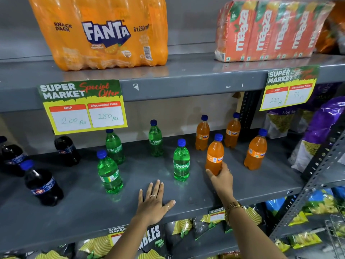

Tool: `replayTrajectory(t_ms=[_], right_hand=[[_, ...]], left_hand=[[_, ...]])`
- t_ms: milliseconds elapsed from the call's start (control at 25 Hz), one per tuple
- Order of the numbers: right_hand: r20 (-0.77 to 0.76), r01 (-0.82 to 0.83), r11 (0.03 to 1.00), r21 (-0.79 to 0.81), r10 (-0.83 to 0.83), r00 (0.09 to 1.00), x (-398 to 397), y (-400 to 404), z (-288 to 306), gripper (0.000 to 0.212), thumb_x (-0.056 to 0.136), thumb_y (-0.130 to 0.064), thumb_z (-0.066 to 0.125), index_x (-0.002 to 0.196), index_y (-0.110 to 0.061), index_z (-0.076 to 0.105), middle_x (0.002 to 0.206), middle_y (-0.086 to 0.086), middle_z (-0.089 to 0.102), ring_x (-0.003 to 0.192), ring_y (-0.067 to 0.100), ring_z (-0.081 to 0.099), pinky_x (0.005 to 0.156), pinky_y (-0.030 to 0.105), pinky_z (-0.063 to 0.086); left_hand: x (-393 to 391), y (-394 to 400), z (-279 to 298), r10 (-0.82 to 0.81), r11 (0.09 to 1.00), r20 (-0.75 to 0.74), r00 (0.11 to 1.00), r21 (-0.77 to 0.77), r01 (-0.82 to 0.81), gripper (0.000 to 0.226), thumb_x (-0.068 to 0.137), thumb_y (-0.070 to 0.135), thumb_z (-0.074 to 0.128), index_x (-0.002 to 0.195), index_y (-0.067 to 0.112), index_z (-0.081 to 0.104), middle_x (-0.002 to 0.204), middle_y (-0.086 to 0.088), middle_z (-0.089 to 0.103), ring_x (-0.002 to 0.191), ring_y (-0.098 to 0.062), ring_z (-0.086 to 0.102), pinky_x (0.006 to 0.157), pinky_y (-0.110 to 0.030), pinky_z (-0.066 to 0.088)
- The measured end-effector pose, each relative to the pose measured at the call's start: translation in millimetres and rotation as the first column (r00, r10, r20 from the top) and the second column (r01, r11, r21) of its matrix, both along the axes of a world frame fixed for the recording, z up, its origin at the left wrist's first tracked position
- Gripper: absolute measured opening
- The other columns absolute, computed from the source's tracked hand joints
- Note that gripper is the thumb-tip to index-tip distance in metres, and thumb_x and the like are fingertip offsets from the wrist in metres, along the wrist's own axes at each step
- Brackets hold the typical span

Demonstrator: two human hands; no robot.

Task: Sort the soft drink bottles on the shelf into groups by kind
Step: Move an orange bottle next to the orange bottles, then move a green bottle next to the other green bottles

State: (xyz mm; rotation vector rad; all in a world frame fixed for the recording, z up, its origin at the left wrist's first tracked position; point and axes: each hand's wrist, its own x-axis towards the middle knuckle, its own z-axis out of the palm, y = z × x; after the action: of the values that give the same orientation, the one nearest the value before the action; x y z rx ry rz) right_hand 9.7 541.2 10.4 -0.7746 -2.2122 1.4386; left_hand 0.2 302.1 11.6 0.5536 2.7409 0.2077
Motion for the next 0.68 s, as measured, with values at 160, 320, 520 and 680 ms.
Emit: replayTrajectory(t_ms=[160, 320, 520, 680], right_hand=[[-0.015, 0.030, 1.000, -0.002, -0.030, 0.999, 0.7, -2.5, -0.4, 0.058, 0.079, -0.021, 0.069, 0.127, -0.008, 0.040, 0.130, 0.019, 0.052, 0.119, 0.036, 0.049, 0.098, 0.050, 0.044], [-0.076, 0.053, 0.998, -0.020, -0.054, 0.996, -0.4, -3.9, -1.2, 0.079, 0.069, -0.018, 0.079, 0.132, -0.008, 0.033, 0.138, 0.018, 0.040, 0.124, 0.033, 0.043, 0.101, 0.048, 0.042], [-0.173, 0.161, 0.976, -0.145, -0.185, 0.967, 8.9, -23.6, -3.5, 0.052, 0.064, -0.004, 0.080, 0.092, -0.014, 0.037, 0.097, 0.013, 0.048, 0.089, 0.030, 0.052, 0.072, 0.038, 0.043], [-0.118, 0.029, 0.995, -0.092, -0.040, 0.992, 4.6, -50.6, -6.3, 0.033, 0.071, -0.011, 0.076, 0.092, -0.012, 0.051, 0.085, 0.008, 0.052, 0.082, 0.025, 0.052, 0.071, 0.031, 0.040]], left_hand=[[-1.2, -0.5, -1.6, 0.000, 1.000, -0.001, 1.000, 0.003, 0.000, 0.078, 0.093, 0.060, 0.022, 0.149, 0.018, -0.012, 0.158, 0.003, -0.020, 0.145, -0.018, -0.018, 0.116, -0.049, -0.012], [-1.7, -0.5, -2.6, 0.001, 1.000, -0.003, 1.000, 0.010, -0.001, 0.078, 0.093, 0.061, 0.022, 0.149, 0.018, -0.011, 0.158, 0.003, -0.020, 0.145, -0.019, -0.018, 0.116, -0.050, -0.012], [-1.4, 1.4, -4.5, 0.000, 1.000, -0.020, 1.000, 0.024, 0.000, 0.079, 0.093, 0.061, 0.023, 0.149, 0.017, -0.011, 0.158, 0.002, -0.019, 0.145, -0.019, -0.018, 0.116, -0.050, -0.011], [0.2, -7.9, -1.6, -0.023, 0.999, -0.024, 0.999, 0.049, 0.024, 0.078, 0.094, 0.059, 0.026, 0.150, 0.016, -0.008, 0.159, 0.001, -0.016, 0.146, -0.019, -0.016, 0.116, -0.048, -0.011]])
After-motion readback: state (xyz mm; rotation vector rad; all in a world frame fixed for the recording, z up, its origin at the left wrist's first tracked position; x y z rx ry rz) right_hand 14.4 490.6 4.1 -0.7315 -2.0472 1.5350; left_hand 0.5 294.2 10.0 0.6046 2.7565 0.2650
